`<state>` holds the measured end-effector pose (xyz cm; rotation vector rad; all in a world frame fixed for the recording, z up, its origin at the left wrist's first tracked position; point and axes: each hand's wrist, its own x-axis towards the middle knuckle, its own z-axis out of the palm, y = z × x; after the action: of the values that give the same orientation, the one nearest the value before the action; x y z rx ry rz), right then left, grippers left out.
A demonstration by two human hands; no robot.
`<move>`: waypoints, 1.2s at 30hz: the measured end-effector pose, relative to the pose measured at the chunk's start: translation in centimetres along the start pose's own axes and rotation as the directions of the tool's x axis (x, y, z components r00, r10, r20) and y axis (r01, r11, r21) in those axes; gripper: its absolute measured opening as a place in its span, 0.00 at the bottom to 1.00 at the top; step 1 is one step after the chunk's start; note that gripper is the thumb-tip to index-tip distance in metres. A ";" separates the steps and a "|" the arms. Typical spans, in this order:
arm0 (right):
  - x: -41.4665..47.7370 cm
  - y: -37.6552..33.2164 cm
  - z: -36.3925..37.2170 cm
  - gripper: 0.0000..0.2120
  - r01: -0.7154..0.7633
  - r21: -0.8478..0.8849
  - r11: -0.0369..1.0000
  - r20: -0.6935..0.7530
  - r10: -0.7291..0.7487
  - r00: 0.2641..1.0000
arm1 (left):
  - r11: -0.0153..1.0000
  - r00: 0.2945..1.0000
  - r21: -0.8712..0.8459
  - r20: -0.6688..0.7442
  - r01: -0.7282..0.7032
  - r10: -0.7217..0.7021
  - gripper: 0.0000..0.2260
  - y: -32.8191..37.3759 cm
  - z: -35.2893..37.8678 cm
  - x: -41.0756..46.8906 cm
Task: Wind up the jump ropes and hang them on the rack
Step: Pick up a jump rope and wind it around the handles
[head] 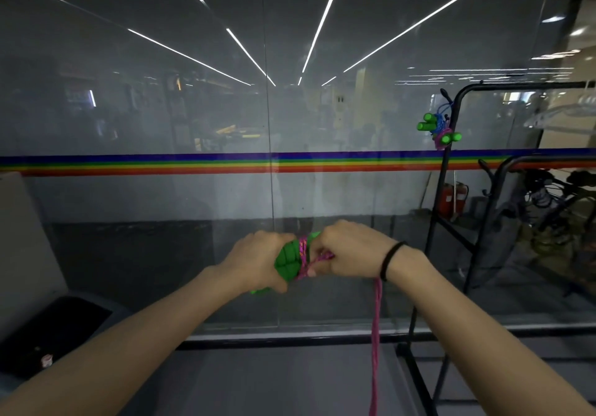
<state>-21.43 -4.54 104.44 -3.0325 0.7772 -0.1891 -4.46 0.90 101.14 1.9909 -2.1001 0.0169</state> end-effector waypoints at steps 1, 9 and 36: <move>0.2 0.3 -0.4 0.13 0.016 0.035 0.999 0.002 -0.016 1.000 | 0.997 0.999 0.059 0.031 -0.040 0.038 0.26 0.1 -0.1 -0.1; 2.4 1.8 0.1 0.09 0.062 0.540 0.840 -0.027 -0.057 0.998 | 0.976 0.956 0.068 0.223 -0.208 0.188 0.21 -1.2 -2.1 -0.3; 0.9 0.4 3.2 0.15 -0.094 0.359 0.929 -0.054 0.121 0.991 | 0.645 0.920 -0.760 -0.188 0.085 -0.344 0.20 -1.4 1.2 -1.0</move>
<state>-20.48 -5.41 101.38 -2.6474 0.8105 -0.3974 -3.28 1.62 99.57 1.5587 -1.3129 -0.4626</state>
